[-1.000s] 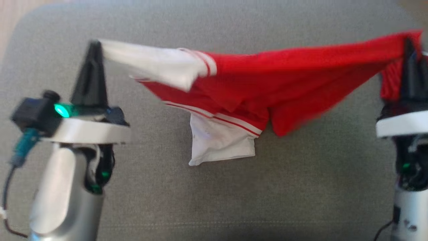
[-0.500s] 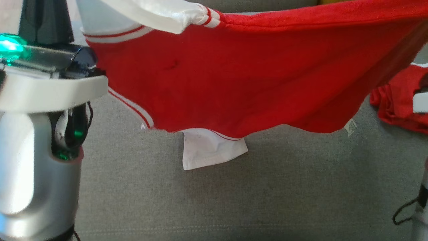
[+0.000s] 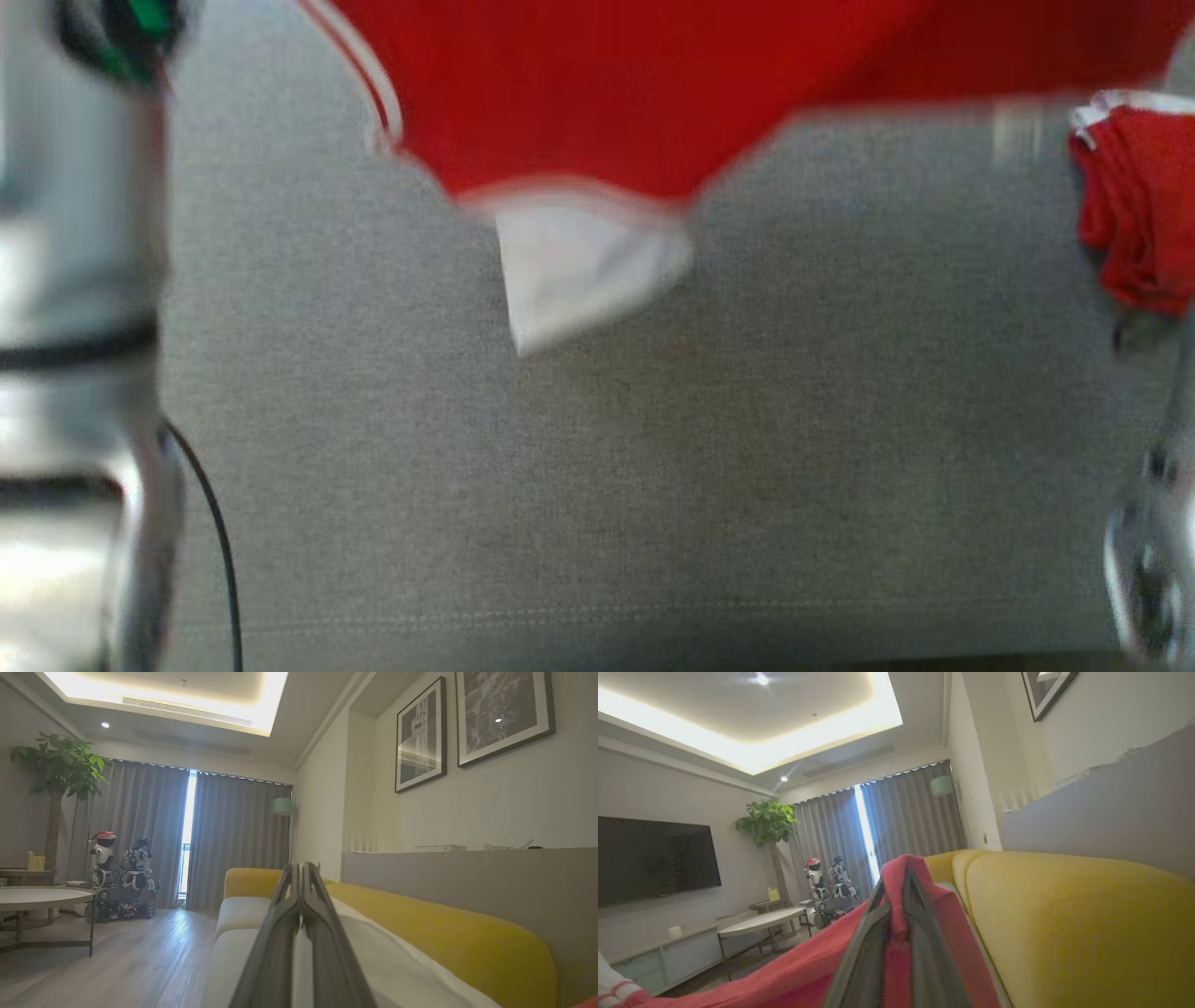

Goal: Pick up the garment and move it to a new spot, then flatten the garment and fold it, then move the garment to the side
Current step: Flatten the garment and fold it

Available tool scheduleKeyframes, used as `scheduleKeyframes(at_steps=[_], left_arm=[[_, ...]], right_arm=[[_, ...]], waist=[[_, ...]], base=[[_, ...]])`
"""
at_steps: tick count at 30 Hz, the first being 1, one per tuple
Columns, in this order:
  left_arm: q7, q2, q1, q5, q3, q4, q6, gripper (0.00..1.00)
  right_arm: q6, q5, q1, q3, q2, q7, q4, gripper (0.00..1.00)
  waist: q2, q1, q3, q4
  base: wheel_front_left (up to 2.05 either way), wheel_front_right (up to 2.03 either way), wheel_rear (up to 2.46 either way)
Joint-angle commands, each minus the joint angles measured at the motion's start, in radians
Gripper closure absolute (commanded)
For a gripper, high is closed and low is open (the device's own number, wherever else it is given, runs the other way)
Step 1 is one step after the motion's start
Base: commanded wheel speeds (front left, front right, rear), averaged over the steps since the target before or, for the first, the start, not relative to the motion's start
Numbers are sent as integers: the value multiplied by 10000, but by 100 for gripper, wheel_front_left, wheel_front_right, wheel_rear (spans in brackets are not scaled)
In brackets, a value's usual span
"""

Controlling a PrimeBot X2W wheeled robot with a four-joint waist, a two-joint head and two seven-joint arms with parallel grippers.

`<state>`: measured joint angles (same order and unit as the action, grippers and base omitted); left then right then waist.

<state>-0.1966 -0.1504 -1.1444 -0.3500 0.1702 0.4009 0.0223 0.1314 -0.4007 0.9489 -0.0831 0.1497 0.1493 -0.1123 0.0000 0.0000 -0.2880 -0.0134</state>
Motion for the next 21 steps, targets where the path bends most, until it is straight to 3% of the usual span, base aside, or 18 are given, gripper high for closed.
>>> scheduleKeyframes(at_steps=[1,10,16,21], left_arm=[[-116,-432,-722,132,-352,13,5,100],[-632,-682,-3453,506,-629,3362,69,100],[-423,-74,-3052,221,-529,5947,197,100],[-266,425,-2218,-64,-480,7529,356,100]], right_arm=[[-7,-118,701,269,-67,-207,28,100],[-7,-157,4179,1256,-511,-2689,-4858,100],[-7,219,4431,2232,-588,-2963,-7881,100],[-7,131,3966,2720,-667,-2980,-9710,100]], waist=[[0,0,-196,133],[0,0,-201,305],[0,0,-927,-1],[0,0,-1453,-207]], base=[[0,0,0],[0,0,0],[0,0,0],[0,0,0]])
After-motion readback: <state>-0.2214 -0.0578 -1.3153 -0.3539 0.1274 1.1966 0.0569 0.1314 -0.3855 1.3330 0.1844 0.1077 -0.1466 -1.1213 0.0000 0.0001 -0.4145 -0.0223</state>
